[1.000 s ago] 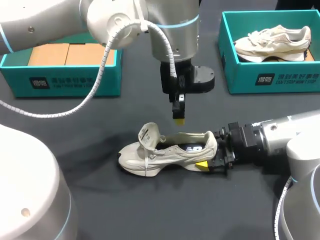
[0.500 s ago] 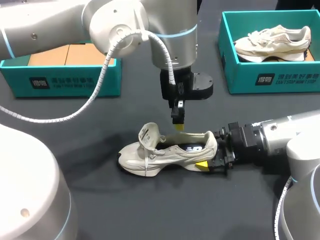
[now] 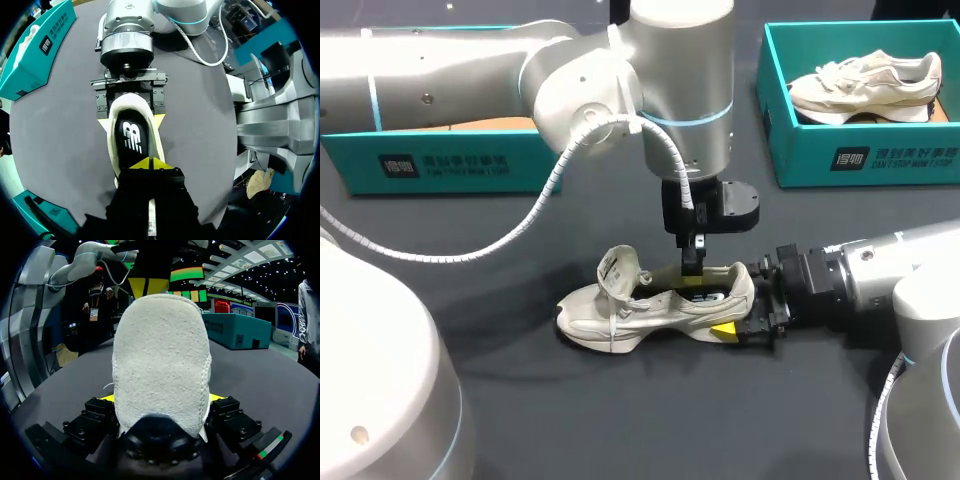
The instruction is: Take the shoe out of the shoebox, open the shoe tongue, remove and reinsert the insole, then place the shoe into the shoebox
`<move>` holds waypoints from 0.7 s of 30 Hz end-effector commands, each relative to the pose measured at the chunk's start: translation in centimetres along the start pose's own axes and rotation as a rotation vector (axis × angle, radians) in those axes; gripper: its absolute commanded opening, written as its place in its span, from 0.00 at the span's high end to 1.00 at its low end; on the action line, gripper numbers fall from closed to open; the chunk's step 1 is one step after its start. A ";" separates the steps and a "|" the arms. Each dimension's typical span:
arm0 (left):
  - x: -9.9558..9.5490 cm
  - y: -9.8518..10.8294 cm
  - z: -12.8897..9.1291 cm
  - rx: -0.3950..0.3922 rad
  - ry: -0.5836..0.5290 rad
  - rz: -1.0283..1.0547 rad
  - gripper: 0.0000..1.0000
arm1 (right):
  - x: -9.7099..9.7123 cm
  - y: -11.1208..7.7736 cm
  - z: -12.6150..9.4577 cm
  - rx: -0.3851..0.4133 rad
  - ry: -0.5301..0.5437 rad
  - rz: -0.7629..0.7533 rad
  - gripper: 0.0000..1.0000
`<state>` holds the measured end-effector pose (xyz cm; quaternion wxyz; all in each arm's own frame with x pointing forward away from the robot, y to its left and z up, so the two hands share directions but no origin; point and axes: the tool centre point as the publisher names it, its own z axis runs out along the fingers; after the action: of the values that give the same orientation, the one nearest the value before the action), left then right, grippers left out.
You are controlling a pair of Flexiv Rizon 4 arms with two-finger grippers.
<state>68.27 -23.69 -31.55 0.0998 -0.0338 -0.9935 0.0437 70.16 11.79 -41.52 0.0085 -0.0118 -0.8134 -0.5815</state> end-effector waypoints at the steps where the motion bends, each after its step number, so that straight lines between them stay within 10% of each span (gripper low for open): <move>1: -0.2 -0.9 1.4 -0.003 -0.013 -0.014 1.00 | 0.1 0.0 0.1 0.005 -0.001 0.001 1.00; 21: -1.2 -0.3 4.8 -0.026 0.025 -0.130 1.00 | 0.1 0.0 0.1 0.005 -0.001 0.001 1.00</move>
<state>68.09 -24.59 -35.97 0.1079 0.0282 -0.9935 0.0243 70.17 11.79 -41.52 0.0085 -0.0118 -0.8134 -0.5815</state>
